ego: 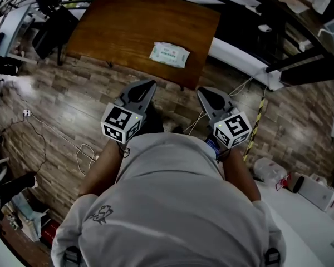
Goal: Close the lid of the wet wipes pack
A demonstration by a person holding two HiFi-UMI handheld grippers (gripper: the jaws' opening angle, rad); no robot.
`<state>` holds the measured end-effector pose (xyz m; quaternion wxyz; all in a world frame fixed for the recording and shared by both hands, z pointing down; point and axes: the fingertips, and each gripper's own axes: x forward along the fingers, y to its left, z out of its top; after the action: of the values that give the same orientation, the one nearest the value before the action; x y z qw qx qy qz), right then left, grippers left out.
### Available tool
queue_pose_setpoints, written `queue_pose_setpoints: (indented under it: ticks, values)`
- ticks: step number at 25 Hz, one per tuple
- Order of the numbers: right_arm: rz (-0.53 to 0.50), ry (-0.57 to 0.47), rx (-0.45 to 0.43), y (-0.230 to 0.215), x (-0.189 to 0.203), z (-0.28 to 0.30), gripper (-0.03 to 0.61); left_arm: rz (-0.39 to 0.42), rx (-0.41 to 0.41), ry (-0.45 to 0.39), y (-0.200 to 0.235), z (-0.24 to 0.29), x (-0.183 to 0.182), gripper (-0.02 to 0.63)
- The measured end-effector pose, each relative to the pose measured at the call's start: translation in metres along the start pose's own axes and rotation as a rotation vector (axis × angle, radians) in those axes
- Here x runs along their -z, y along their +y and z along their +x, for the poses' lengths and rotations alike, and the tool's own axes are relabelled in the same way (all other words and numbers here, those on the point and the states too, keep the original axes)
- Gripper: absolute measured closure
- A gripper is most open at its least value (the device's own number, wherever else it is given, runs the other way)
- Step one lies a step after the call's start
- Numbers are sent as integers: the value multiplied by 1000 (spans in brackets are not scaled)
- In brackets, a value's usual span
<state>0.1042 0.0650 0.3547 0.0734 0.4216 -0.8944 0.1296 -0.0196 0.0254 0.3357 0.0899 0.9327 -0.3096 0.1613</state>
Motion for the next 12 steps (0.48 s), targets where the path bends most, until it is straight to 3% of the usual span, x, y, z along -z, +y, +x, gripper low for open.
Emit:
queue_pose_setpoints:
  ticks: [12]
  values:
    - [4,-11,66,45,2,-9,540,-4,75,-31,-13,-37,4,604]
